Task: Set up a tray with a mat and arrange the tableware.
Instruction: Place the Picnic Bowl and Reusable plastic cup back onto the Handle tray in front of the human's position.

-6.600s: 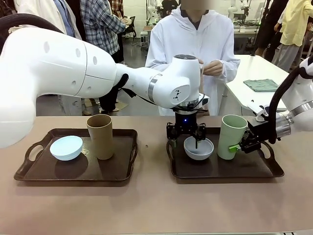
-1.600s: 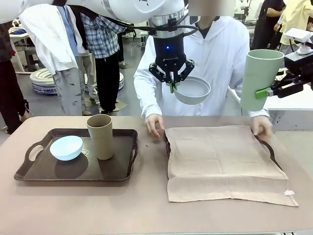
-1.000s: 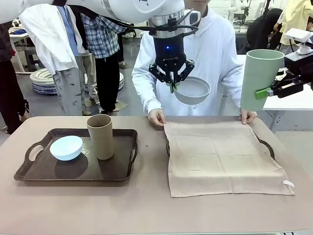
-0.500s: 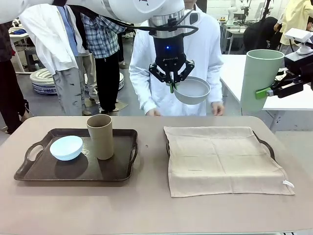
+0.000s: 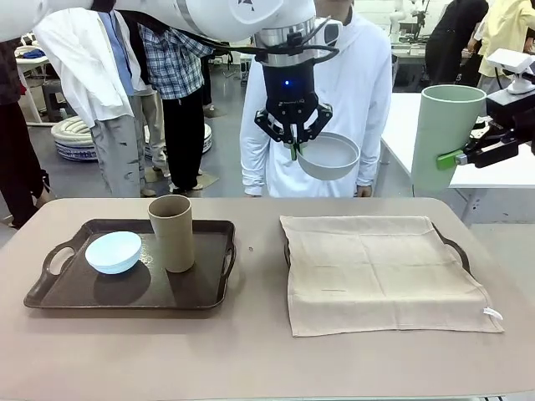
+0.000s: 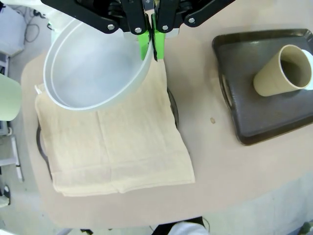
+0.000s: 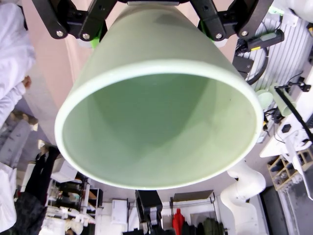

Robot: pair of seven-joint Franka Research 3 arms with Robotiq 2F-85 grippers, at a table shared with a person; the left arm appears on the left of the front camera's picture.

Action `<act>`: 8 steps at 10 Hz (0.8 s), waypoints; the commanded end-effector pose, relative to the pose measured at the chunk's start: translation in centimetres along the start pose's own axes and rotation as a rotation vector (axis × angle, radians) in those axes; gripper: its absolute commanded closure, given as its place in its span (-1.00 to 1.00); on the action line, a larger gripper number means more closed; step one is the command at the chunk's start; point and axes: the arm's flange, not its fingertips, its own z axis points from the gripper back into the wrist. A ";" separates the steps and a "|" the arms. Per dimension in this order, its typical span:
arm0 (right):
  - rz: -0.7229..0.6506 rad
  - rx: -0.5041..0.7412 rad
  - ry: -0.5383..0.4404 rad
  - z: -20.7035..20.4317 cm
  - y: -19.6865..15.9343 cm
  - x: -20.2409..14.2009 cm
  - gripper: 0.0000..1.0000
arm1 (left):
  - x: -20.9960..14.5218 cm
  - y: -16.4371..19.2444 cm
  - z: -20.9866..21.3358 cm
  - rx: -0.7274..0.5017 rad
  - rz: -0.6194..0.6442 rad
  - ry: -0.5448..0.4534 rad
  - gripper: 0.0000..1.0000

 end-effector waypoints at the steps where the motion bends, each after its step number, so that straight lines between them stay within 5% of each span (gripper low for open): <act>1: 0.007 0.034 -0.055 -0.8 -2.2 -4.7 -0.64 | 0.1 0.3 -4.7 -0.032 -0.014 0.021 0.91; 5: 0.005 0.055 -0.117 -3.6 -3.9 -12.2 -0.64 | -0.5 -1.0 -12.2 -0.011 -0.033 0.056 0.91; 8: -0.016 0.059 -0.071 -5.8 -4.8 -16.8 -0.64 | -0.9 -1.9 -17.1 -0.006 -0.037 0.091 0.91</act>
